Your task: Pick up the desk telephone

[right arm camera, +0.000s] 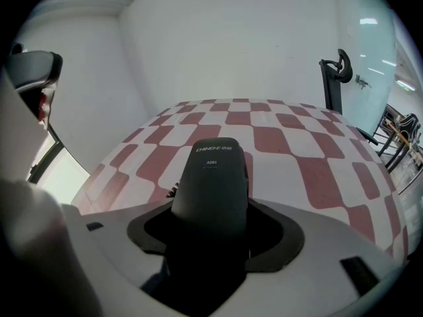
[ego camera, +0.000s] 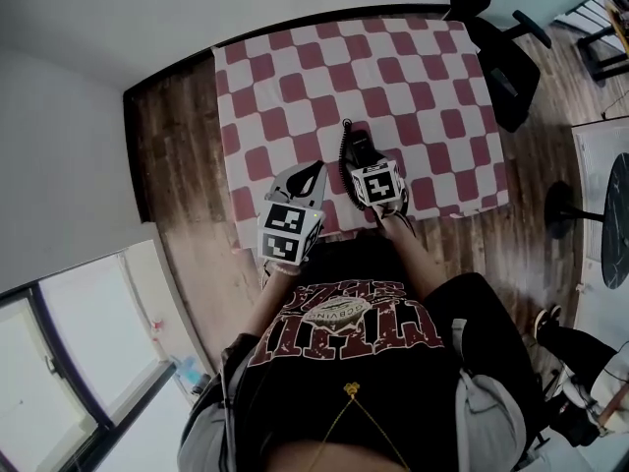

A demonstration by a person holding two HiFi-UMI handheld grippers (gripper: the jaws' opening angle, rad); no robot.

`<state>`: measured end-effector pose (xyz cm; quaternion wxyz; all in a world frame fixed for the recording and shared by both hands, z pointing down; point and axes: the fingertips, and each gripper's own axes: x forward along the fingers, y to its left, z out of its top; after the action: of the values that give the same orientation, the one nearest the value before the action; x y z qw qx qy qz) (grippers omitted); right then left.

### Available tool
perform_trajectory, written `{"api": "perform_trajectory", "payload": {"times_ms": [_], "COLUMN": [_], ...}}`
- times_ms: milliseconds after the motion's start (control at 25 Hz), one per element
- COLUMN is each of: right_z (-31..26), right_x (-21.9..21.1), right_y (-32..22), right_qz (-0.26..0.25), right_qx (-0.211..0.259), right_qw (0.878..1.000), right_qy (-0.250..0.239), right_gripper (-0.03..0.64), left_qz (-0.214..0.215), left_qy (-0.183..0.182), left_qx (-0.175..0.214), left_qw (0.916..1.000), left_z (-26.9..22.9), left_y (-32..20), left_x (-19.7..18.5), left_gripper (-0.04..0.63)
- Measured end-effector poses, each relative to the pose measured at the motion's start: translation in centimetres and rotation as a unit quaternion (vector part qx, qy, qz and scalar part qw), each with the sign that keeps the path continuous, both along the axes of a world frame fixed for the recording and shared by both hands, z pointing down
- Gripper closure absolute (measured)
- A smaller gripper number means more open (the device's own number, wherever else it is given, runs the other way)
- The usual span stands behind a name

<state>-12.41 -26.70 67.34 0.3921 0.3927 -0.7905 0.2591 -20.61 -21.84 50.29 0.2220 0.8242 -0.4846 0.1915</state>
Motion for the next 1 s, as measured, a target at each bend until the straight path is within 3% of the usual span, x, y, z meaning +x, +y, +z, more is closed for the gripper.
{"api": "perform_trajectory", "payload": {"times_ms": [520,1000], "right_z": [-0.7,-2.5], "right_x": [0.7,2.7], "right_y": [0.9,2.4], "right_qz": [-0.02,-0.009], "right_qx": [-0.01,-0.036], "right_qw": [1.0,0.999], "right_qy": [0.011,0.001], "right_gripper": [0.325,0.325], "left_qz": [0.026,0.04], "left_qy": [-0.004,0.015], "left_qx": [0.005,-0.001], "left_qw": [0.9996,0.9991], "left_z": [0.1,0.8], "left_y": [-0.1,-0.4], "left_x": [1.0,2.6], "left_gripper": [0.588,0.588]}}
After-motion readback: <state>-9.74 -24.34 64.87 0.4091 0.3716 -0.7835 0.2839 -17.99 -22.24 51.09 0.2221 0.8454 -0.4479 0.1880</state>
